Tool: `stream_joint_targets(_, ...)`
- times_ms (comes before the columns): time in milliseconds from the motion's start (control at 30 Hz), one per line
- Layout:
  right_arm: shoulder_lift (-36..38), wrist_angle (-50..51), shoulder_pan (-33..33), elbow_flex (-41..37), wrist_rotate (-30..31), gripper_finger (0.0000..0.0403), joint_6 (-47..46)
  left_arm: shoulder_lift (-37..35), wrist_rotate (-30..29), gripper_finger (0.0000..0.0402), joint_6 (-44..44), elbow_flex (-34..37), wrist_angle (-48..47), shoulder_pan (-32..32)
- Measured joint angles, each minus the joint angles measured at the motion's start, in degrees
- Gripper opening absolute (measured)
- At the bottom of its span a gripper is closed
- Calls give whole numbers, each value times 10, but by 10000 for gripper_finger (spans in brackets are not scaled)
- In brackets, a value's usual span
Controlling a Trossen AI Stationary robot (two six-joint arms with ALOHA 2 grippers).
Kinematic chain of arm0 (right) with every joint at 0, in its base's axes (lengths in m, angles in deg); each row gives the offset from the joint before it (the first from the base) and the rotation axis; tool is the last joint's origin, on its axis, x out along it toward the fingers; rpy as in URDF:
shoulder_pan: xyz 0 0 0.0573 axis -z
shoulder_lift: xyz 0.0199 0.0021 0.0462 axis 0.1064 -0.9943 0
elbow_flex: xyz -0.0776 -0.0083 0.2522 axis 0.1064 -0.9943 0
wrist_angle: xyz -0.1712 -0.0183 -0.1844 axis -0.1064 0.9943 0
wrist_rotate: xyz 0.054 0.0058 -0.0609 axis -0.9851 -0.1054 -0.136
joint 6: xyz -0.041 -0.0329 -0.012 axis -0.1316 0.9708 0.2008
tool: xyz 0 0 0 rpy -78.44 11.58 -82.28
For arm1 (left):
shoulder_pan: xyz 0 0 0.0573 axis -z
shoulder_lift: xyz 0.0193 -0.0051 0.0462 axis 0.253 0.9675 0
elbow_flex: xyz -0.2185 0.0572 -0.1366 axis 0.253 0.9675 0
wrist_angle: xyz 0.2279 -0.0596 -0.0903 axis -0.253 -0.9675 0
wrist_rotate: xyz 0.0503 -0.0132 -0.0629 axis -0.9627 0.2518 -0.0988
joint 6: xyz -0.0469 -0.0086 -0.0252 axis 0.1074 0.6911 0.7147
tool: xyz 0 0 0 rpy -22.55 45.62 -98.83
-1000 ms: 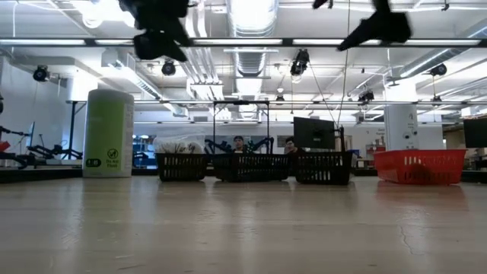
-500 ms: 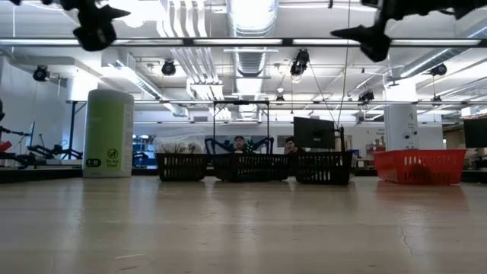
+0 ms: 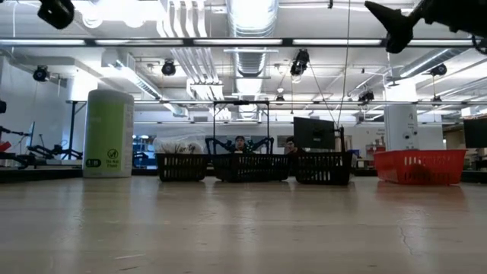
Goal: Pick & Place Travel size toiletries
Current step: Return to Home Position
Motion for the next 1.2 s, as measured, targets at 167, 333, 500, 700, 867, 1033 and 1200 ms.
stream_joint_targets(167,24,-121,1,-88,2,364,13,-27,-19,181,-15,27,-13,0)
stream_joint_targets(333,51,-126,1,-115,-5,364,24,-16,-32,181,-6,44,-19,0)
stream_joint_targets(500,66,-115,2,-116,-7,363,-9,-16,-29,181,40,51,-50,0)
stream_joint_targets(700,63,-102,2,-117,-8,364,-92,-13,-28,181,52,64,-51,0)
stream_joint_targets(867,61,-97,2,-117,-8,364,-106,-18,-30,181,52,91,-39,1)
stream_joint_targets(1033,93,-64,2,-117,-8,364,-107,-28,-31,181,53,160,-7,1)
stream_joint_targets(1200,155,-15,2,-117,-8,363,-107,-28,-32,181,52,245,-2,11)
